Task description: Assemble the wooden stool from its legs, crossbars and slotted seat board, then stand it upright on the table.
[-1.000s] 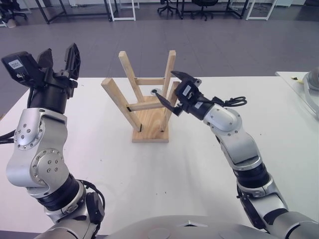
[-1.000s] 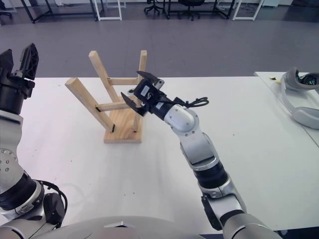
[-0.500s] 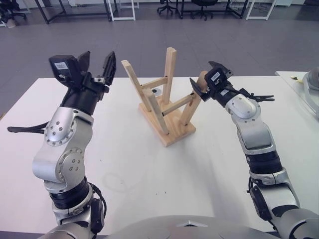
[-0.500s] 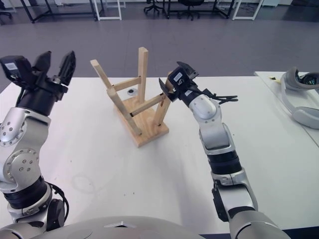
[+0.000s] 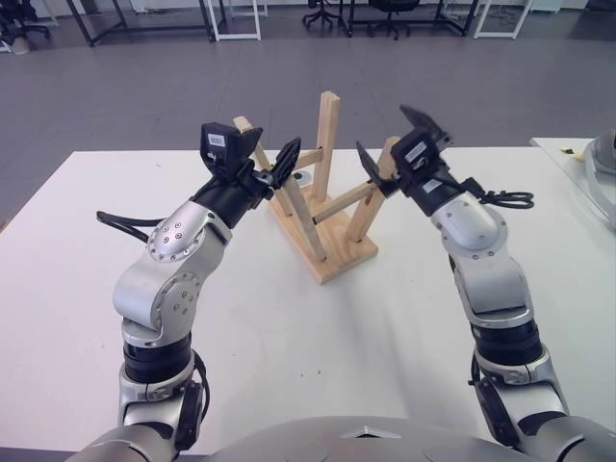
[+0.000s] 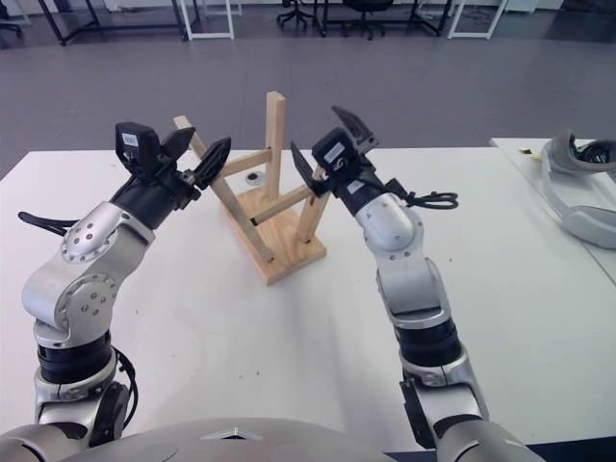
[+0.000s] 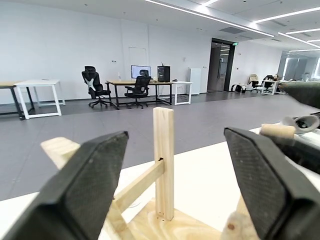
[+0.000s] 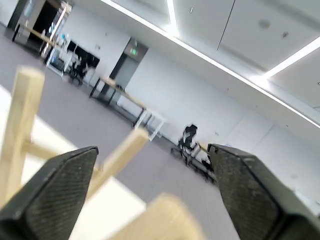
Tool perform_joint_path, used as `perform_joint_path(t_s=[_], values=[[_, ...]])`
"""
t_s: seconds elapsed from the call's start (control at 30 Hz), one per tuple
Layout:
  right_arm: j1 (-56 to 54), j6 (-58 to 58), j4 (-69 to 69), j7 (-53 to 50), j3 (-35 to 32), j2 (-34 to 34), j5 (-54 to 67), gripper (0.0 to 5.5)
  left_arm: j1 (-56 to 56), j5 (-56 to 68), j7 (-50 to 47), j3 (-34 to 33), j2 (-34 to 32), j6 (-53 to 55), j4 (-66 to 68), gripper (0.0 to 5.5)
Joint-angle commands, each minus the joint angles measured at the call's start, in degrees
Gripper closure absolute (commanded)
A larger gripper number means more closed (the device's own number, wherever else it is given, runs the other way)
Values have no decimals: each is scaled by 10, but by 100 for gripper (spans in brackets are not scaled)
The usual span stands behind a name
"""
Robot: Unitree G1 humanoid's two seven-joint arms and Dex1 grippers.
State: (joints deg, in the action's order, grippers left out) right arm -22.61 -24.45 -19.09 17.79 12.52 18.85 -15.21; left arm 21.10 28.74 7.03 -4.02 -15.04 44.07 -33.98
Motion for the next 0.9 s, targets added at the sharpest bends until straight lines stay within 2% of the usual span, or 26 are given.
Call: perform_joint_path(t_s=[0.03,0.13,0.23,0.43,0.6,0.73,0.83,0.9], values=[[6,-39,63,26,107,35,-105,139,-9,-21,-11,12,-9,27,23,198],[2,-62,59,50,139,45,-157,139,-8,-24,-17,15,-3,29,26,198],[8,-63,40,70,138,56,-168,139,-7,-27,-20,15,3,29,28,198],[-52,-5,25,13,42,18,-126,139,-7,-38,-18,20,3,27,43,198],[-169,49,-6,-18,-44,-78,4,139,-9,-51,-14,31,-2,16,54,198],[-221,-56,-25,-12,-103,-184,169,139,-5,-56,-11,27,3,2,64,198],[-153,-202,-6,-18,-128,-237,262,139,-2,-58,-13,32,7,1,64,198],[-77,-289,15,-32,-136,-246,282,139,1,-59,-16,37,11,5,61,198]])
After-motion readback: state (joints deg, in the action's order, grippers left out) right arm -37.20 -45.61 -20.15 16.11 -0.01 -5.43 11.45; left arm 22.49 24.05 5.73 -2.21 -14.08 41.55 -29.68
